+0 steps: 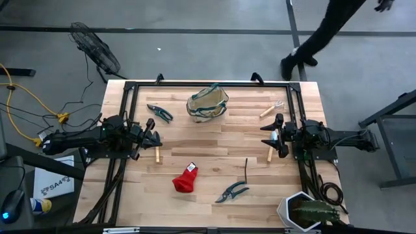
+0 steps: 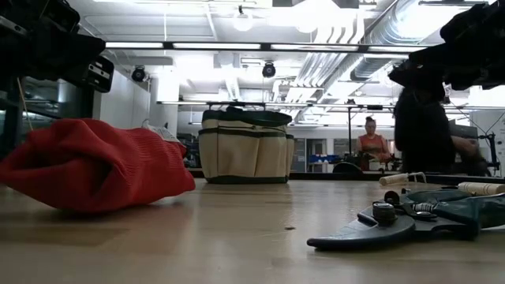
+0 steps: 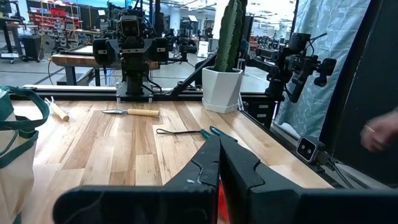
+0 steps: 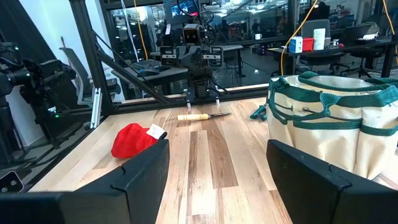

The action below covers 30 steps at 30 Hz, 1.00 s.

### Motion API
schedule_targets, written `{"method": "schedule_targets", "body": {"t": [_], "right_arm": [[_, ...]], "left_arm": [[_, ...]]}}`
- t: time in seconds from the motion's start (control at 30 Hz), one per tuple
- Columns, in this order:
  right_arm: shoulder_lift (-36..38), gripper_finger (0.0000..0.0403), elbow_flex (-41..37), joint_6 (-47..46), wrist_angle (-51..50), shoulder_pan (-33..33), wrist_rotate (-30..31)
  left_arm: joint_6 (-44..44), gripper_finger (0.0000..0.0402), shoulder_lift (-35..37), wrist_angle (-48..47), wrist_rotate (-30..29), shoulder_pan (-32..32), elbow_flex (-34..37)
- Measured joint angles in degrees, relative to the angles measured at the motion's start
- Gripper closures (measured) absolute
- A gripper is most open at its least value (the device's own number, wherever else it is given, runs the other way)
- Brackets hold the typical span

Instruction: Pick & Place Garden tools in Gardening bag

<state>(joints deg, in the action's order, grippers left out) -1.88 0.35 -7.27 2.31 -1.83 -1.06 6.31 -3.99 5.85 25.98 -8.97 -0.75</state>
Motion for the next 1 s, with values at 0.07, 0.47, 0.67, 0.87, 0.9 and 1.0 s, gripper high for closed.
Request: {"method": "schedule_targets", "body": {"t": [0.07,0.47,0.67,0.87,0.9,1.0], "right_arm": [[0.0,0.0142,0.0,0.0,0.0,0.0,0.0],[0.0,0.0142,0.0,0.0,0.0,0.0,0.0],[0.0,0.0142,0.0,0.0,0.0,0.0,1.3],[0.0,0.0142,0.0,0.0,0.1,0.0,4.1],[0.0,0.0142,0.0,0.0,0.1,0.0,4.0],[0.0,0.0142,0.0,0.0,0.0,0.0,3.9]], "left_arm": [[0.0,0.0402,0.0,0.0,0.0,0.0,0.0],[0.0,0.0402,0.0,0.0,-0.2,0.0,0.0],[0.0,0.0402,0.0,0.0,-0.2,0.0,0.0],[0.0,0.0402,0.0,0.0,-0.2,0.0,0.0],[0.0,0.0402,0.0,0.0,-0.1,0.0,0.0],[0.0,0.0402,0.0,0.0,-0.1,0.0,0.0]]}}
